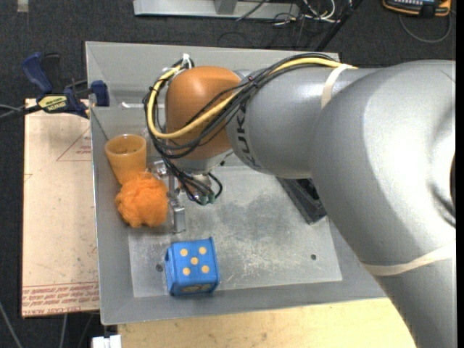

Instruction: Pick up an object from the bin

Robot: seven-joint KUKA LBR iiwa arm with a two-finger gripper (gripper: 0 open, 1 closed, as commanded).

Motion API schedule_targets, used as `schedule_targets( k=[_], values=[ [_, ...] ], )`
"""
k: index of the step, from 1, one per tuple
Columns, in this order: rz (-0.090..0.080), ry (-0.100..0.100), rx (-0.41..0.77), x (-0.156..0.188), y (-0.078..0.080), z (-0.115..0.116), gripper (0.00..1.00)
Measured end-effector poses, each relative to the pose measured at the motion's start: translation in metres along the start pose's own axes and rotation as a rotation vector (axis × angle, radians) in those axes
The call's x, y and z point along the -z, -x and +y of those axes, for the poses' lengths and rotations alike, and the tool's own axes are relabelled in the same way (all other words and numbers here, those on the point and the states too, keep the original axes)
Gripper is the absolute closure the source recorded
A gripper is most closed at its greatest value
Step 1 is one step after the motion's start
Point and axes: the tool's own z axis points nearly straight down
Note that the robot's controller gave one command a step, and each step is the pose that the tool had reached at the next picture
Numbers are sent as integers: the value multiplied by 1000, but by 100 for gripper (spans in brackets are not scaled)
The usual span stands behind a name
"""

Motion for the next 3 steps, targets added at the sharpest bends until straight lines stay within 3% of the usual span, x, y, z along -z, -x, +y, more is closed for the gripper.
schedule_targets(
  k=[1, 2, 3],
  values=[
    [-6, 0, -63, -9, 3, 2, 0],
    [-6, -2, 145, -16, -17, 10, 0],
    [-12, -2, 365, -20, -34, 53, 100]
  ],
)
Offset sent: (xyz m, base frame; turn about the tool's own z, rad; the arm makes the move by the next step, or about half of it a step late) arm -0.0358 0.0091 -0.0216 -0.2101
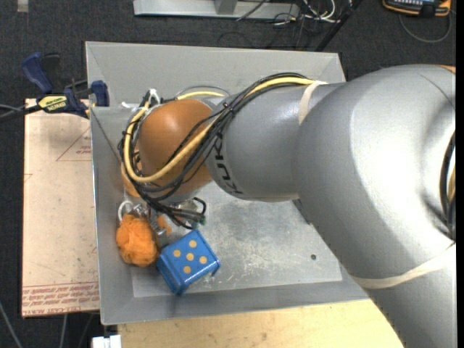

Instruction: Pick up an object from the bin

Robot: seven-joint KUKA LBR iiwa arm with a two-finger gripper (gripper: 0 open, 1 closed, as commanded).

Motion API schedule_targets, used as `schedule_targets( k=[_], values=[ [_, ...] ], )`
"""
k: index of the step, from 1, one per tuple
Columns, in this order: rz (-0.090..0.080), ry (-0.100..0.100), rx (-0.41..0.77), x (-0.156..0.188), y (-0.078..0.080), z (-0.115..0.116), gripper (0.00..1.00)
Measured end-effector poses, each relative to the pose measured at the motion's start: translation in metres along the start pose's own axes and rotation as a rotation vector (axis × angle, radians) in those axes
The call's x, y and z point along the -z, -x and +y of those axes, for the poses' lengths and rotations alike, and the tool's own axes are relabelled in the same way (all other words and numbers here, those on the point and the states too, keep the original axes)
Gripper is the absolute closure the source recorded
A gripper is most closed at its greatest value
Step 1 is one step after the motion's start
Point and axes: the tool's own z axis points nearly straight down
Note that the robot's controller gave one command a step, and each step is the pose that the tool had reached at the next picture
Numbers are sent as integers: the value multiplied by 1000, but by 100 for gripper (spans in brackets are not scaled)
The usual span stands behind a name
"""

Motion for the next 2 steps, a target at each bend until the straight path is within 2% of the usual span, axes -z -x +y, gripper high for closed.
schedule_targets(
  k=[1, 2],
  values=[
    [0, 0, 0, 0, 0, 0, 100],
    [-3, 1, -44, 111, -15, -10, 100]
  ],
)
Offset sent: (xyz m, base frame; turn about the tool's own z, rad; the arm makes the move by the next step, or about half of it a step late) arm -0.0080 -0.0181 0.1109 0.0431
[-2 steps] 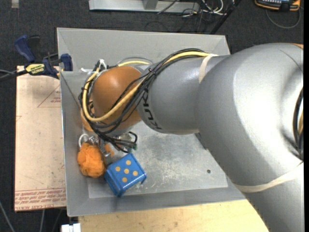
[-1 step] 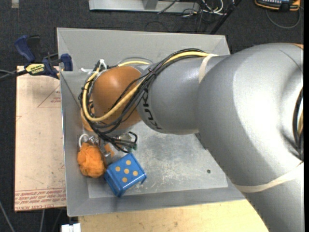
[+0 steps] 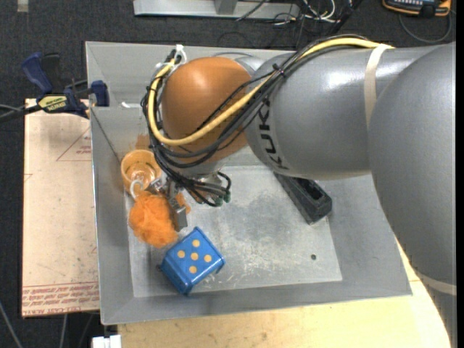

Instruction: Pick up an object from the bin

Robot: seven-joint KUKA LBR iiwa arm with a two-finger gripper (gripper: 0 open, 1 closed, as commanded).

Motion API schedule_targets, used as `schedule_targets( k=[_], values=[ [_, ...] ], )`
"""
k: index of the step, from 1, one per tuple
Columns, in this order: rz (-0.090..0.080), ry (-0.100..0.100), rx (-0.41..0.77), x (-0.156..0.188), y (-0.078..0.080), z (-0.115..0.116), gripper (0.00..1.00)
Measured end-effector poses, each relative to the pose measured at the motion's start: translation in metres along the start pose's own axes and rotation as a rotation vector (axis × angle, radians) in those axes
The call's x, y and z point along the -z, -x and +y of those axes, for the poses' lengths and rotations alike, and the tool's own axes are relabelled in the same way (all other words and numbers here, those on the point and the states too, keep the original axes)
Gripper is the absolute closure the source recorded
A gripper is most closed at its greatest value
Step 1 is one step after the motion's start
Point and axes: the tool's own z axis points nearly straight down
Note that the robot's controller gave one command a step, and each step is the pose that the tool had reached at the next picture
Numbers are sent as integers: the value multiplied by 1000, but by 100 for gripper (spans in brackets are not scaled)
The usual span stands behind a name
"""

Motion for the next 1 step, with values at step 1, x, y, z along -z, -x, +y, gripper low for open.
schedule_targets(
  k=[1],
  values=[
    [0, 0, 0, 0, 0, 0, 100]
  ],
)
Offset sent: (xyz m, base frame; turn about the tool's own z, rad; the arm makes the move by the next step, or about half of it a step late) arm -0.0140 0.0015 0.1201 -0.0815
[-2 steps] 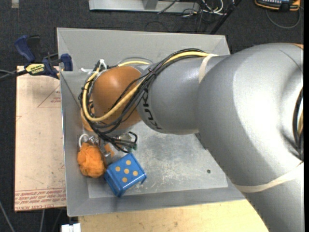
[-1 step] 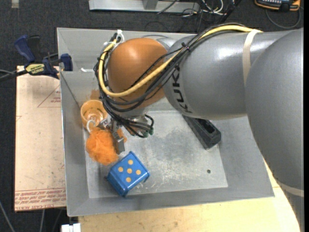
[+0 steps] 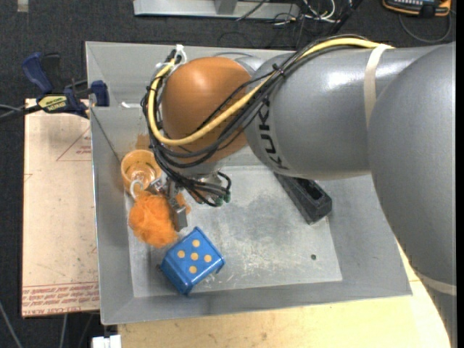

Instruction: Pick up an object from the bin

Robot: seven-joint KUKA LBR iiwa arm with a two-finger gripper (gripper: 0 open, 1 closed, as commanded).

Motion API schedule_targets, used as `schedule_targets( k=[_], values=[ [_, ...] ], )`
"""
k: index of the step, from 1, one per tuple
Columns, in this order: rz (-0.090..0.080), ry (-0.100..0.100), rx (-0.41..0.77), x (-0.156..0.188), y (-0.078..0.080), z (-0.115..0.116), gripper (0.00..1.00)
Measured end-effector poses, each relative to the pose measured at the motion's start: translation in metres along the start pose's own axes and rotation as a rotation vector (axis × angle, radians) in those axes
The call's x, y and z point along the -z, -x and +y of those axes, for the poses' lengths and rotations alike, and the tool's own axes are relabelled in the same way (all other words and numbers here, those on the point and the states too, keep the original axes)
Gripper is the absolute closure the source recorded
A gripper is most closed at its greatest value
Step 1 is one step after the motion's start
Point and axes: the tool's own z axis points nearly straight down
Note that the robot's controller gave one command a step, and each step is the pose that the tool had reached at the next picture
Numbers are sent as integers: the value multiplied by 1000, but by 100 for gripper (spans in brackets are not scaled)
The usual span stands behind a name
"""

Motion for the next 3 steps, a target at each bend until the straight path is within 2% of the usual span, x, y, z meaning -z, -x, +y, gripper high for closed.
schedule_targets(
  k=[1, 2, 3],
  values=[
    [-4, 0, 80, 121, -8, 9, 100],
    [-4, 0, 79, 120, -8, 9, 100],
    [-9, 1, 78, 117, -2, 10, 100]
  ],
)
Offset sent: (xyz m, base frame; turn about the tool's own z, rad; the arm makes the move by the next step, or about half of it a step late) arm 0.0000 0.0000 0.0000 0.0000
